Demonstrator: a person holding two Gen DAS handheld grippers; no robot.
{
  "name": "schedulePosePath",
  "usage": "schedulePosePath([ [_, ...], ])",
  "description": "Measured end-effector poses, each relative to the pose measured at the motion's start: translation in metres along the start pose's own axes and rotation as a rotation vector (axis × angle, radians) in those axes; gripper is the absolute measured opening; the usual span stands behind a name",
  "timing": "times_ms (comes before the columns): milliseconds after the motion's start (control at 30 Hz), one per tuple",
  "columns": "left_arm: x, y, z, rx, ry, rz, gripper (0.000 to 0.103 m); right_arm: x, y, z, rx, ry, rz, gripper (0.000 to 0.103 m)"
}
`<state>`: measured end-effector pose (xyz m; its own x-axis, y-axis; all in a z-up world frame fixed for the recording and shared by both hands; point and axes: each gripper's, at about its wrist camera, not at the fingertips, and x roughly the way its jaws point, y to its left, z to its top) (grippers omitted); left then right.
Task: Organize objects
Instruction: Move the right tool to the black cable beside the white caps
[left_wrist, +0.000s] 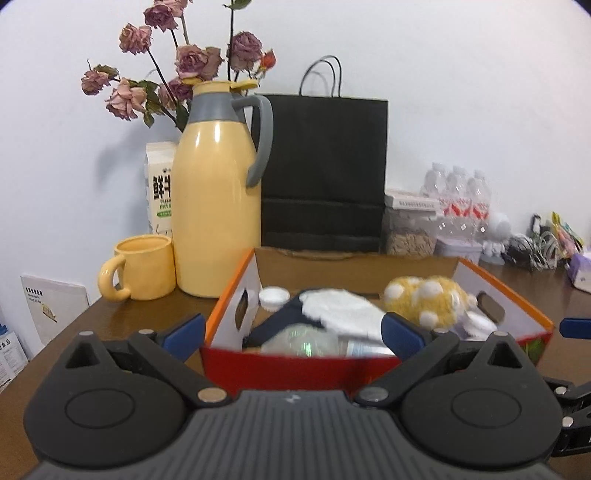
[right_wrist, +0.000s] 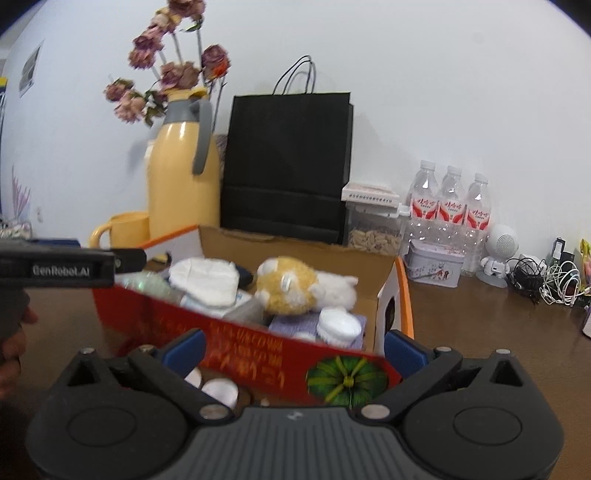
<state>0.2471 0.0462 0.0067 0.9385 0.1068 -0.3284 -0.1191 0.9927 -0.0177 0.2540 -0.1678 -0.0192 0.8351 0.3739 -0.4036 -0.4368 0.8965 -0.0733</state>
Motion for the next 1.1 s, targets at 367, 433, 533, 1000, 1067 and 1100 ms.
schedulePosePath([
  [367, -0.019, 0.008, -0.022, 0.031, 0.113, -0.005, 0.103, 0.012, 0.02, -0.021, -0.062, 0.151, 0.062, 0.092],
  [433, -0.022, 0.01, -0.023, 0.028, 0.116, -0.008, 0.103, 0.017, 0.021, -0.022, -0.06, 0.166, 0.077, 0.09],
  [533, -0.026, 0.012, -0.024, 0.022, 0.114, -0.012, 0.103, 0.026, 0.021, -0.022, -0.058, 0.189, 0.108, 0.087],
  [1000, -0.025, 0.015, -0.025, 0.013, 0.132, -0.022, 0.103, 0.047, 0.017, -0.018, -0.084, 0.21, 0.231, 0.054],
  [1067, -0.025, 0.015, -0.025, 0.013, 0.133, -0.021, 0.103, 0.044, 0.019, -0.019, -0.092, 0.203, 0.228, 0.052],
  [1100, -0.025, 0.015, -0.025, 0.013, 0.133, -0.021, 0.103, 0.042, 0.02, -0.019, -0.096, 0.192, 0.222, 0.052],
])
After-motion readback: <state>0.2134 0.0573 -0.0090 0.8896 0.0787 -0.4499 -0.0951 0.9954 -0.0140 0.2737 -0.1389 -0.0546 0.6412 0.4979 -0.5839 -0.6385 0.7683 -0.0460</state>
